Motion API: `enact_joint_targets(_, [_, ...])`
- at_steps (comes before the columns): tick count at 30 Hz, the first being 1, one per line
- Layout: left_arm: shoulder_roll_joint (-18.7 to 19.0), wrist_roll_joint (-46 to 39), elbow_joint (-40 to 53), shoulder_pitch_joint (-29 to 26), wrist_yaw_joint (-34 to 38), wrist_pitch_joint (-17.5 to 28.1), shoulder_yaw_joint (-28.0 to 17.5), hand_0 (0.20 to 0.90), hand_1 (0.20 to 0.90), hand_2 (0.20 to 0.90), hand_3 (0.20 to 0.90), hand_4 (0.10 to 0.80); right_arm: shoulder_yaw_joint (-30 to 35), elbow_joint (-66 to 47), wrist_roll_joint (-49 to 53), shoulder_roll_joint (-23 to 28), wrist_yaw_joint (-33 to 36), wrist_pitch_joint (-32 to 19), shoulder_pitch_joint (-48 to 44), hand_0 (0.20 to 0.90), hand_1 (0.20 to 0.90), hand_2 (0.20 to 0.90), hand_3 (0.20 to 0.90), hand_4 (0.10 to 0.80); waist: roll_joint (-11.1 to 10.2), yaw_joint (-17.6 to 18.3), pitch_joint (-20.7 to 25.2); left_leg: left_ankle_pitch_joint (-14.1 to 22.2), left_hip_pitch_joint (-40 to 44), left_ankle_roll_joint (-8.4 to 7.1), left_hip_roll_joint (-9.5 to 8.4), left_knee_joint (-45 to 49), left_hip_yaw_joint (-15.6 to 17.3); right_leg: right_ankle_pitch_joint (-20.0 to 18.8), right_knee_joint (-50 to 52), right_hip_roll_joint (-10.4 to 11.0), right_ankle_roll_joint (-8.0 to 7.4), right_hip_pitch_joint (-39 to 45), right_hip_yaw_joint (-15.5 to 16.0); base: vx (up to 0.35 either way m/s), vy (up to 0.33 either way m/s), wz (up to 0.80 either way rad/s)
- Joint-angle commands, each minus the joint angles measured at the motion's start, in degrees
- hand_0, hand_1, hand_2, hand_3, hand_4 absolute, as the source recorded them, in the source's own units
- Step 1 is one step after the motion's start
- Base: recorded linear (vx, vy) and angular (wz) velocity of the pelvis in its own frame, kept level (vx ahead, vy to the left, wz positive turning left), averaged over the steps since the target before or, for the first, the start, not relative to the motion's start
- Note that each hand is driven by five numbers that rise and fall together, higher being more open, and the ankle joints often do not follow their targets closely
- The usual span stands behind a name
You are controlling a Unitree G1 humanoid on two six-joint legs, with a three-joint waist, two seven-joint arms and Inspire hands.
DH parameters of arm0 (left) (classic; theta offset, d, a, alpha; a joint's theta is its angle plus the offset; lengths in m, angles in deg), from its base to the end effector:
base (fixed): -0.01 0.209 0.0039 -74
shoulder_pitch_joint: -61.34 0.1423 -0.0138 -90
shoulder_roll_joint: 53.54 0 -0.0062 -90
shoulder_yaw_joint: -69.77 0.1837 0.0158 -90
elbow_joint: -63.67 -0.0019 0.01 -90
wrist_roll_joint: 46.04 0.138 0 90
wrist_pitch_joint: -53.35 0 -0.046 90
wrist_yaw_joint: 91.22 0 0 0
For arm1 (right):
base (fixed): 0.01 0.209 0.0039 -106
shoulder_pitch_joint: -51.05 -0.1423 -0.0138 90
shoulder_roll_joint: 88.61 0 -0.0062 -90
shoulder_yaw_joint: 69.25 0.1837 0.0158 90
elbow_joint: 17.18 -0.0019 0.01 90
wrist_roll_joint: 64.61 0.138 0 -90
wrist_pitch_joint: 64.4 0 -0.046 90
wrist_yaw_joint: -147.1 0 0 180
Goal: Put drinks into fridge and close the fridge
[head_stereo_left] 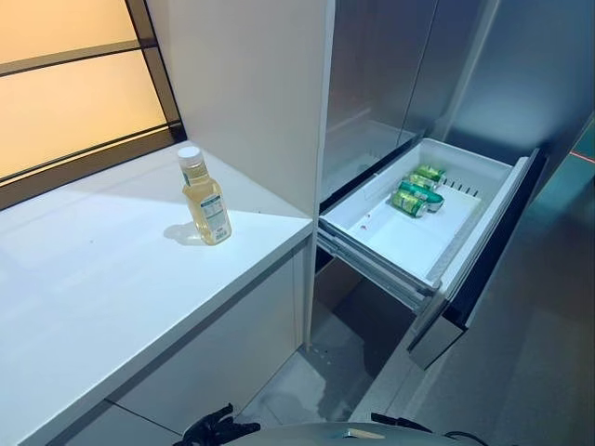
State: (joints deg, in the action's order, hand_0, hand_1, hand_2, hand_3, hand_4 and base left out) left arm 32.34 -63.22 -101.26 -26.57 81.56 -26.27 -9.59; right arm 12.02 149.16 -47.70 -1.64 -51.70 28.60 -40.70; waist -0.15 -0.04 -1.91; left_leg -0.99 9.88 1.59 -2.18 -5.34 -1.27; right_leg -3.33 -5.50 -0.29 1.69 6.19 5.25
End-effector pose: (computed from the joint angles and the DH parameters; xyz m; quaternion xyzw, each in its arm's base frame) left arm 0.0514 0.2146 -0.1206 -0.0086 0.5460 0.0296 0.8372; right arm 0.0624 -0.2223 -0.1195 0.0828 0.6144 0.0300 0.7840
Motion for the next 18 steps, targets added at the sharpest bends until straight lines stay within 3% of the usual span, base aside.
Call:
enact_joint_targets(1, [-1.01,6.56,2.52,-5.47,4.51,10.04,2.68,0.900,0.900,0.900,0.900,0.800,-0.95,4.71,1.36,-0.74,-2.42,1.20,-2.96,0.900,0.900,0.900,0.900,0.800,0.67,-0.92,-0.35,1.88,-0.54,0.33,-1.30,1.00,4.38,1.68,1.41,1.66,-3.32,2.15,1.49,0.000,0.000,0.00])
enact_joint_targets(5, [1.41,9.86,10.07,-7.76,5.00,11.62,5.70,0.900,0.900,0.900,0.900,0.800,-1.36,4.65,1.89,0.38,-2.85,1.62,-3.69,0.900,0.900,0.900,0.900,0.800,1.17,-1.07,-0.64,1.84,-0.81,0.25,-1.29,1.08,4.28,1.83,1.65,1.61,-3.35,1.85,1.33,-0.009,0.006,0.00])
enact_joint_targets(7, [2.59,9.01,14.18,-8.83,1.73,11.75,7.14,0.900,0.900,0.900,0.900,0.800,-1.28,4.59,1.92,0.96,-3.06,1.89,-4.06,0.900,0.900,0.900,0.900,0.800,1.49,-1.15,-0.83,1.82,-0.91,0.30,-1.29,1.09,4.23,1.84,1.72,1.62,-3.36,1.73,1.22,-0.034,0.026,0.01])
enact_joint_targets(10, [4.96,-0.03,27.32,-9.53,-13.87,2.66,10.21,0.900,0.900,0.900,0.900,0.800,-0.60,4.64,1.34,2.01,-3.58,1.82,-4.14,0.900,0.900,0.900,0.900,0.800,2.28,-1.10,-0.87,1.84,-0.98,0.49,-1.33,0.96,4.04,1.73,1.78,1.50,-3.46,1.47,0.87,-0.008,0.011,0.00])
enact_joint_targets(14, [8.83,-11.14,41.51,-9.60,-29.31,-9.85,12.32,0.900,0.900,0.900,0.900,0.800,0.13,4.32,0.02,2.75,-3.70,1.76,-3.54,0.900,0.900,0.900,0.900,0.800,3.11,-0.73,-0.66,1.91,-0.73,0.57,-1.22,0.73,4.15,1.53,1.73,1.45,-3.78,1.44,0.49,-0.002,0.008,0.00])
enact_joint_targets(18, [10.70,-23.72,58.42,-10.70,-37.92,-22.80,8.70,0.900,0.900,0.900,0.900,0.800,0.63,3.87,-0.80,2.98,-3.68,1.08,-2.20,0.900,0.900,0.900,0.900,0.800,3.49,-0.52,-0.30,2.13,-0.44,0.64,-1.18,0.46,4.12,1.30,1.48,1.56,-3.98,1.55,0.25,0.000,0.000,0.00])
